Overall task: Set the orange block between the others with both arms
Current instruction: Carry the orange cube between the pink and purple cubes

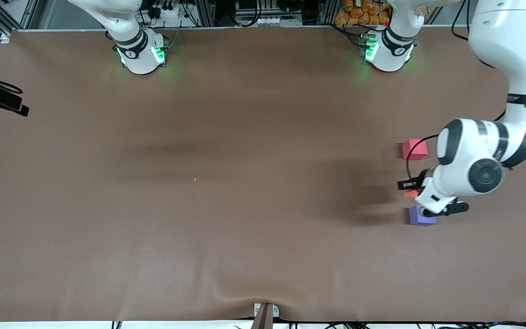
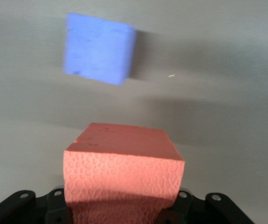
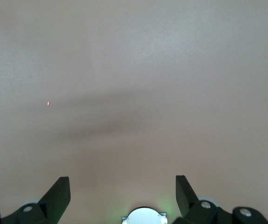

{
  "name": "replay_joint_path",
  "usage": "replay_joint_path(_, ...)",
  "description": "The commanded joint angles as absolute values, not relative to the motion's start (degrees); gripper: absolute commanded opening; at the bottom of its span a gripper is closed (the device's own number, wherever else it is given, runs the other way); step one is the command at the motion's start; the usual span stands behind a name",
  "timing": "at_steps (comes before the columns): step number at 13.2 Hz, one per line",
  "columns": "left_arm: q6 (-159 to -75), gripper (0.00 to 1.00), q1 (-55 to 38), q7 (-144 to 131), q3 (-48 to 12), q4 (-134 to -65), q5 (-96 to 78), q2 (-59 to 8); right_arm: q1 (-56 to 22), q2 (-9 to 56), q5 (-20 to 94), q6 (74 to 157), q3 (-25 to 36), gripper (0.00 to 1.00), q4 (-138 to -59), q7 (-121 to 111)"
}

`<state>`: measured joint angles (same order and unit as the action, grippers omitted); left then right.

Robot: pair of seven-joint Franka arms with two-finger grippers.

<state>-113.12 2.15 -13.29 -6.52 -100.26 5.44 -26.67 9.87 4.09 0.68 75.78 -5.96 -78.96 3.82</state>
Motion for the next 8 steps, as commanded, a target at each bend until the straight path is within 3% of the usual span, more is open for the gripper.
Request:
replay_joint_path(1,-113.6,0.00,8.2,-4.1,-7.5,-102.8,5.6,-24.7,10.9,3.3,-2.0,74.8,-6.8,1.00,-77.2,4.2)
replay_joint_path(4,-116.9,0.00,9.1,-4.1,-7.5,-103.9,5.5,-25.6,10.6,3.3,-5.4,74.0,-6.9,1.00,-77.2,4.2)
replay_joint_path(8,-131.0,0.00,9.7,-5.9,-7.3,-112.4,5.4,-25.8,10.4,3.8,-4.3,74.1,-6.9,1.00,-77.3,4.7)
